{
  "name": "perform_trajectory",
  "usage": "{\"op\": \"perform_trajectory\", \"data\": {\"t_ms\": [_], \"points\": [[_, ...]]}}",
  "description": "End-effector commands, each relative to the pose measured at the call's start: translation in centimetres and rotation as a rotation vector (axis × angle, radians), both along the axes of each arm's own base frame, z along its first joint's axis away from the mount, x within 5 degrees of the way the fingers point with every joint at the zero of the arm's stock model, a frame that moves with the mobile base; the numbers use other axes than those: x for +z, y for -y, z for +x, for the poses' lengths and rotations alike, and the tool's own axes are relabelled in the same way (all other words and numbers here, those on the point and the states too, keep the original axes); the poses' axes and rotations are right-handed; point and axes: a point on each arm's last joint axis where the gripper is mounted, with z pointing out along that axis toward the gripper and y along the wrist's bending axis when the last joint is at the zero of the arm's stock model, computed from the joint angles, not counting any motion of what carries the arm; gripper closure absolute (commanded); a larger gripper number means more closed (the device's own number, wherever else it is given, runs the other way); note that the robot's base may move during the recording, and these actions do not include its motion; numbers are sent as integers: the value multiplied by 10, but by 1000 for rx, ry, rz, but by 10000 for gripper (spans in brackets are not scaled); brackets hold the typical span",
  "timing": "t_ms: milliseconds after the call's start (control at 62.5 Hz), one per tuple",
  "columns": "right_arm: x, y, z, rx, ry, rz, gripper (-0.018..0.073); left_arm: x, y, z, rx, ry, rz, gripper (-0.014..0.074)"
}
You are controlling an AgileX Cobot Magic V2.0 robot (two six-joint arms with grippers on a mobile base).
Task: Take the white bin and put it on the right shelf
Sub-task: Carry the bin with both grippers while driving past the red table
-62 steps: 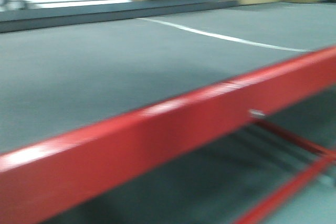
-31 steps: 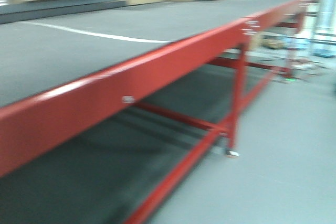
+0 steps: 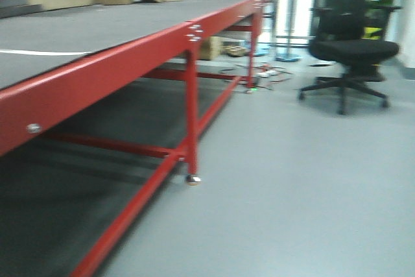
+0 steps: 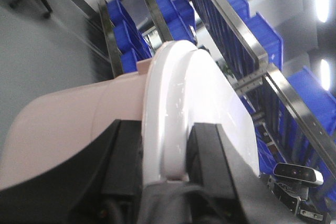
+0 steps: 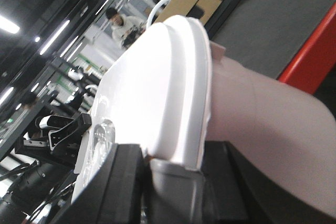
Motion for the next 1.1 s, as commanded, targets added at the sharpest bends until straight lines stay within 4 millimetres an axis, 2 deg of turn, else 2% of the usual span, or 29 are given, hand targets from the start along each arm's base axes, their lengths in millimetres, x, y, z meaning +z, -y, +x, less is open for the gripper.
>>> {"op": "perform_trajectory", "data": {"t_ms": [0,1088], "points": [[44,-14,-30,195,154,206,440,21,27,-41,-336,103,17,722],[44,-14,-30,195,154,206,440,21,27,-41,-336,103,17,722]]}}
